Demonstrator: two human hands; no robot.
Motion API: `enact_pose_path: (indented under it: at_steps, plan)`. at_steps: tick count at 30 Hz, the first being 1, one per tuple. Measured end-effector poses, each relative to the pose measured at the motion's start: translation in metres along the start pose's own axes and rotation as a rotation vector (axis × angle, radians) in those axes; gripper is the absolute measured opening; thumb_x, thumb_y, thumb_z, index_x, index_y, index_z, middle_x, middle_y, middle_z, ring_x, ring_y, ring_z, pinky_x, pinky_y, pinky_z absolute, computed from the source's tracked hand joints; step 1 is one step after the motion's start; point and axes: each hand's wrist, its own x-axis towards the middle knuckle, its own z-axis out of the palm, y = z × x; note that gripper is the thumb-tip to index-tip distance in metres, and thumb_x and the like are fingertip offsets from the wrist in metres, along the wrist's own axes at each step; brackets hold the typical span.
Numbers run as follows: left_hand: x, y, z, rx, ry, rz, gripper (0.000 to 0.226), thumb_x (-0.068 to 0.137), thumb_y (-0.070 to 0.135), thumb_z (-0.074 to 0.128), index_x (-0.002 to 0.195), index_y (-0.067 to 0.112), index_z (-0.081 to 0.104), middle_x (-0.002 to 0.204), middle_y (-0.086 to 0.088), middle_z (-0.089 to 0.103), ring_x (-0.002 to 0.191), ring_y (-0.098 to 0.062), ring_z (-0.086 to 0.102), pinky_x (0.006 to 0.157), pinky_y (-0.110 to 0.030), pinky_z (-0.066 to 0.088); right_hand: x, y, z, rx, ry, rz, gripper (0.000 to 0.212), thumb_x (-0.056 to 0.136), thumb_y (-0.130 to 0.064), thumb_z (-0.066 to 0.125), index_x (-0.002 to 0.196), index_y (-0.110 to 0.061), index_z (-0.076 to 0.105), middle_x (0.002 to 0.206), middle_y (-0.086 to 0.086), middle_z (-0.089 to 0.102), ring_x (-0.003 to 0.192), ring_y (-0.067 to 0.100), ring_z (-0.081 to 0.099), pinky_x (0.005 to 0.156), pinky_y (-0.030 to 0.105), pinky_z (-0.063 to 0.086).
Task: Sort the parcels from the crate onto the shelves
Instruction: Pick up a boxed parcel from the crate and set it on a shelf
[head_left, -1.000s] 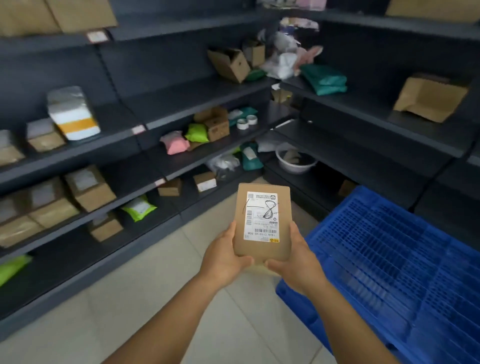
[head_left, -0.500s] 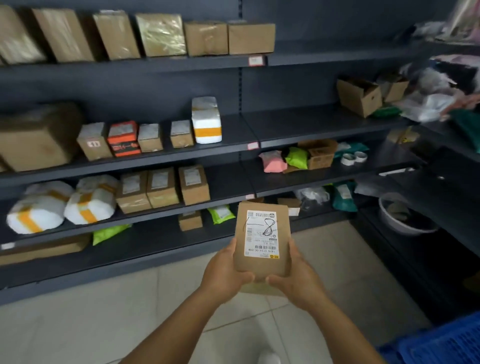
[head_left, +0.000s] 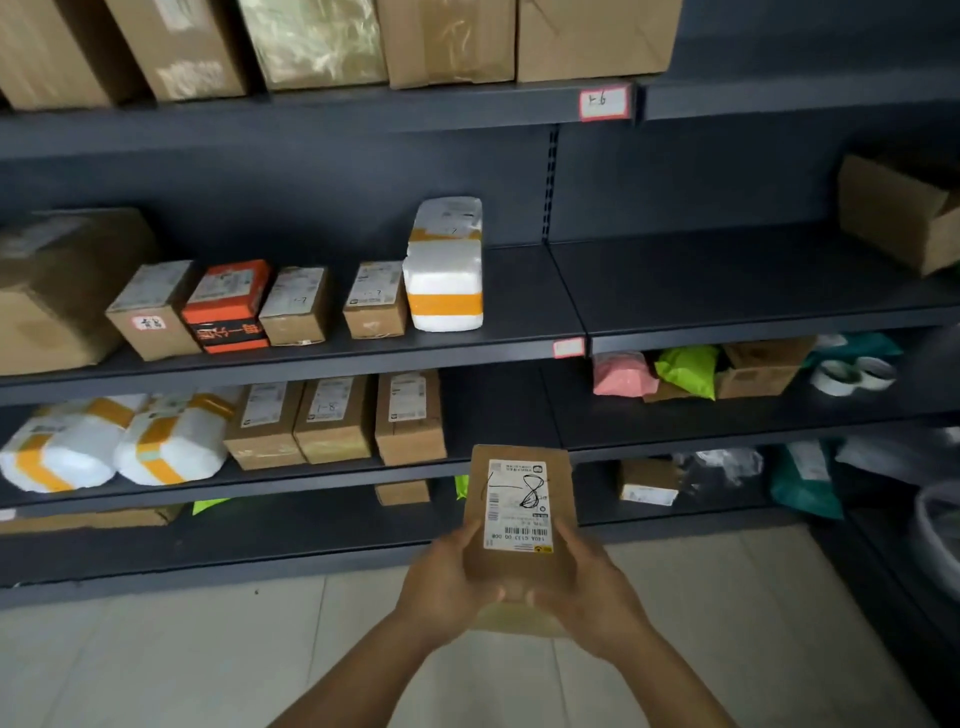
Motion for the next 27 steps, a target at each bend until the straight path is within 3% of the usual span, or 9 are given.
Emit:
enact_pose_path:
  at_steps: [5,7,11,14,17,19,23,27]
  plan:
    - [0.079,-0.006,0.001,0.024,0.029,-0.030,0.071,0.080,0.020,0.066,0.142,0.039,0.038,0.118,0.015,0.059,0.102,-0.005,0.057,0.078,-0.012,0.048,0.090,0.009,-0.002,0.015,-0.039,0.001,0.071,0.078,-0.031,0.066,0.137,-0.051,0.033,0.132,-0.016,0.046,0.105,0.003,0.051,0.076,0.014,0.042]
    - [0.110,-0.014,0.000,0.023,0.041,-0.040,0.073,0.080,0.020,0.066,0.144,0.037,0.036,0.121,0.013,0.060,0.107,-0.008,0.058,0.083,-0.017,0.050,0.124,0.014,0.000,-0.010,-0.059,-0.030,0.074,0.080,-0.028,0.069,0.140,-0.048,0.030,0.132,-0.017,0.043,0.104,0.000,0.047,0.069,0.010,0.040]
    - [0.173,-0.036,0.000,0.011,0.029,-0.048,0.074,0.080,0.017,0.068,0.144,0.036,0.036,0.122,0.010,0.062,0.109,-0.009,0.060,0.086,-0.018,0.051,0.187,0.021,0.005,-0.032,-0.081,-0.046,0.079,0.084,-0.027,0.070,0.146,-0.040,0.023,0.133,-0.010,0.039,0.108,0.005,0.046,0.078,0.014,0.040]
    - [0.217,-0.051,-0.001,-0.006,0.028,-0.045,0.075,0.076,0.022,0.072,0.143,0.037,0.039,0.126,0.010,0.062,0.112,-0.009,0.059,0.092,-0.024,0.052,0.231,0.024,0.012,0.000,-0.090,-0.036,0.077,0.085,-0.025,0.069,0.145,-0.040,0.024,0.126,-0.014,0.037,0.103,0.004,0.044,0.068,0.007,0.039]
    - [0.258,-0.065,-0.004,0.016,0.040,-0.049,0.070,0.079,0.020,0.072,0.143,0.028,0.043,0.129,0.006,0.061,0.116,-0.013,0.059,0.099,-0.027,0.049,0.273,0.028,0.019,0.022,-0.073,-0.039,0.075,0.085,-0.022,0.069,0.146,-0.038,0.028,0.137,-0.009,0.041,0.105,0.004,0.046,0.071,0.009,0.040]
    - [0.280,-0.071,-0.007,0.068,0.058,-0.046,0.065,0.084,0.017,0.070,0.143,0.023,0.044,0.136,0.002,0.055,0.123,-0.016,0.054,0.103,-0.021,0.041,0.295,0.027,0.024,-0.010,-0.056,-0.053,0.071,0.089,-0.023,0.065,0.147,-0.035,0.027,0.140,-0.007,0.038,0.105,0.004,0.044,0.067,0.007,0.036]
    - [0.311,-0.076,-0.007,0.240,0.111,-0.005,0.051,0.092,0.019,0.062,0.140,0.023,0.048,0.142,-0.004,0.046,0.125,-0.019,0.052,0.107,-0.027,0.041,0.329,0.027,0.035,-0.138,-0.007,-0.095,0.070,0.094,-0.027,0.059,0.151,-0.028,0.018,0.151,0.000,0.024,0.123,0.014,0.045,0.084,0.012,0.036]
    - [0.328,-0.086,-0.004,0.486,0.149,0.040,0.040,0.098,0.015,0.049,0.137,0.017,0.048,0.143,-0.009,0.038,0.119,-0.023,0.054,0.100,-0.031,0.048,0.354,0.026,0.051,-0.162,0.030,-0.090,0.071,0.095,-0.027,0.057,0.152,-0.029,0.014,0.157,0.001,0.013,0.132,0.020,0.042,0.093,0.022,0.042]
